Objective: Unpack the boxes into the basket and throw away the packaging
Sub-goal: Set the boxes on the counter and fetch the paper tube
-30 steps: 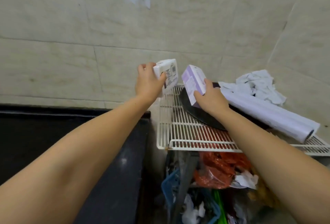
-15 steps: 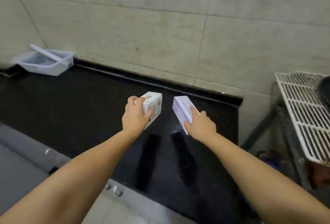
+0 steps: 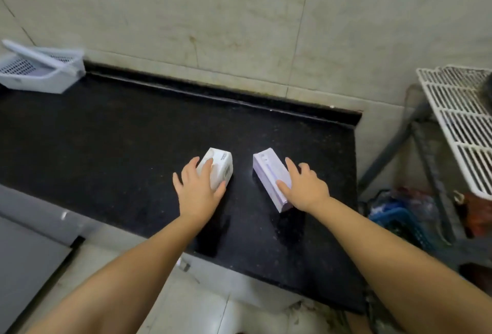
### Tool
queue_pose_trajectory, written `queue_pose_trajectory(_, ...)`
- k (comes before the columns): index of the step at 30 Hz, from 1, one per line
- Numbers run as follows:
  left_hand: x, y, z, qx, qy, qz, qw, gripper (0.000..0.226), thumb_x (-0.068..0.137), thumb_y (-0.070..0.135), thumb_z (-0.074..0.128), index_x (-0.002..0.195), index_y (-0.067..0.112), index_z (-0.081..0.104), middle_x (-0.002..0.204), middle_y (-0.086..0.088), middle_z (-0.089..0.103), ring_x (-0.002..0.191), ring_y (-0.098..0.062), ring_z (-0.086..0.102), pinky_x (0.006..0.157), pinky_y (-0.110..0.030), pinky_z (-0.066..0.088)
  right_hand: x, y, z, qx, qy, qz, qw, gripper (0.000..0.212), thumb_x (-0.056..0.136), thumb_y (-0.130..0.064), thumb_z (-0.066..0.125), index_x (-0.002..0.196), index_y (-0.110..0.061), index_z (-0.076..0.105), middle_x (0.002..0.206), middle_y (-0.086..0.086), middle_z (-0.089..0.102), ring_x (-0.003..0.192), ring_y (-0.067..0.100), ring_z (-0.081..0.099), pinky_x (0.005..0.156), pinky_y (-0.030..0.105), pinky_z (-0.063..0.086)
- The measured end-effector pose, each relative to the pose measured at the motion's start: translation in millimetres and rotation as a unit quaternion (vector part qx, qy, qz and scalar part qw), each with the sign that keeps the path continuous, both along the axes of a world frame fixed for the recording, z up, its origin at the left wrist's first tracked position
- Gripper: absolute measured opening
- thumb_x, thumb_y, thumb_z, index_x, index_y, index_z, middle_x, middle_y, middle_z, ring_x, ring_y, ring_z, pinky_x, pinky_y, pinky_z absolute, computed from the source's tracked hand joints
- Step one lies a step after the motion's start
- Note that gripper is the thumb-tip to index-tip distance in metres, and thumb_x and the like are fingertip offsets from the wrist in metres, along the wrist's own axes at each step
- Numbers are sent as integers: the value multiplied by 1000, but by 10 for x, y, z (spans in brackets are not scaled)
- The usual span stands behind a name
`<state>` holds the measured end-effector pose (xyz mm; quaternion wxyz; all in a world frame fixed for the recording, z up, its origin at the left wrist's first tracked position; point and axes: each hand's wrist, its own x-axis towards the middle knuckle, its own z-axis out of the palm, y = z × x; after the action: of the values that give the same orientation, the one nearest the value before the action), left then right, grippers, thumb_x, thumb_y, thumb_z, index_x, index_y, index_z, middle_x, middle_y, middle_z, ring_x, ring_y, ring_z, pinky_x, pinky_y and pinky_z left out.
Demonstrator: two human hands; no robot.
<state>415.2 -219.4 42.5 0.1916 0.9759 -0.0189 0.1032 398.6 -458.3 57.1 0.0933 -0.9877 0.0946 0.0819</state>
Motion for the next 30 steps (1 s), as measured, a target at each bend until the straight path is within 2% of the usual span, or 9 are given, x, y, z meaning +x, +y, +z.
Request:
queue_pose_trajectory(5, 367, -898, 836, -46, -95, -130, 986, 51, 87, 33, 58, 132, 12, 48, 138, -14, 45, 132, -30, 38, 113, -52, 22, 44, -581, 962, 1, -157, -30, 987, 58, 95, -47, 35, 145, -22, 22, 144, 12, 36, 123, 34, 45, 86, 46, 48)
queue_pose_trajectory(9, 374, -2093, 1488, -92, -146, -284, 943, 40, 89, 25, 56, 125, 7, 54, 125, -15, 56, 117, -33, 51, 99, -45, 40, -205, -1449, 1763, -47, -289, -69, 954, 41, 94, -33, 41, 131, -15, 45, 128, 15, 51, 112, 36, 54, 82, 44, 48)
queue_pose_trajectory(11, 231, -2732, 1732, -121, -147, -354, 916, 35, 91, 23, 54, 122, 7, 56, 122, -16, 57, 114, -33, 52, 94, -43, 43, -416, -1983, 2055, -68, -315, -97, 942, 37, 94, -29, 41, 127, -13, 50, 126, 15, 53, 109, 36, 54, 78, 42, 48)
queue_pose_trajectory(15, -211, -3955, 2029, -139, -146, -472, 858, 29, 93, 24, 49, 116, 9, 58, 114, -12, 60, 107, -27, 55, 90, -42, 46, -945, -3103, 2330, -124, -293, -167, 933, 36, 92, -27, 44, 122, -11, 53, 124, 15, 54, 109, 36, 53, 81, 43, 47)
queue_pose_trajectory(17, -432, -4490, 2076, -109, -132, -506, 846, 27, 93, 26, 47, 112, 12, 59, 110, -10, 61, 103, -25, 56, 87, -43, 48, -1215, -3582, 2305, -158, -252, -199, 934, 41, 88, -31, 48, 126, -14, 50, 128, 14, 52, 114, 34, 50, 85, 44, 46)
queue_pose_trajectory(20, -677, -5122, 2046, -13, -68, -521, 851, 26, 92, 31, 44, 106, 16, 61, 105, -8, 58, 97, -24, 55, 84, -45, 49, -1512, -4101, 2072, -221, -157, -208, 940, 66, 84, -44, 56, 140, -23, 29, 141, 13, 38, 126, 33, 38, 98, 49, 36)
queue_pose_trajectory(24, -807, -5607, 1889, 69, 25, -516, 853, 24, 92, 34, 47, 104, 18, 60, 107, -7, 53, 97, -24, 51, 86, -42, 48, -1670, -4538, 1849, -272, -80, -204, 937, 89, 82, -55, 57, 147, -31, 2, 156, 11, 12, 144, 32, 11, 112, 60, 9)
queue_pose_trajectory(27, -769, -5754, 1809, 78, 12, -501, 862, 19, 91, 33, 48, 102, 20, 56, 106, -6, 49, 100, -24, 48, 81, -37, 43, -1687, -4800, 1903, -265, -69, -224, 935, 90, 79, -62, 53, 147, -32, 3, 156, 12, 14, 141, 34, 18, 111, 59, 14)
queue_pose_trajectory(30, -711, -5815, 1797, 71, 11, -490, 869, 17, 91, 33, 47, 100, 21, 56, 98, -3, 46, 100, -24, 47, 77, -35, 39, -1688, -5029, 1999, -200, -59, -242, 948, 88, 76, -68, 48, 147, -33, 7, 154, 11, 22, 135, 36, 31, 109, 57, 22)
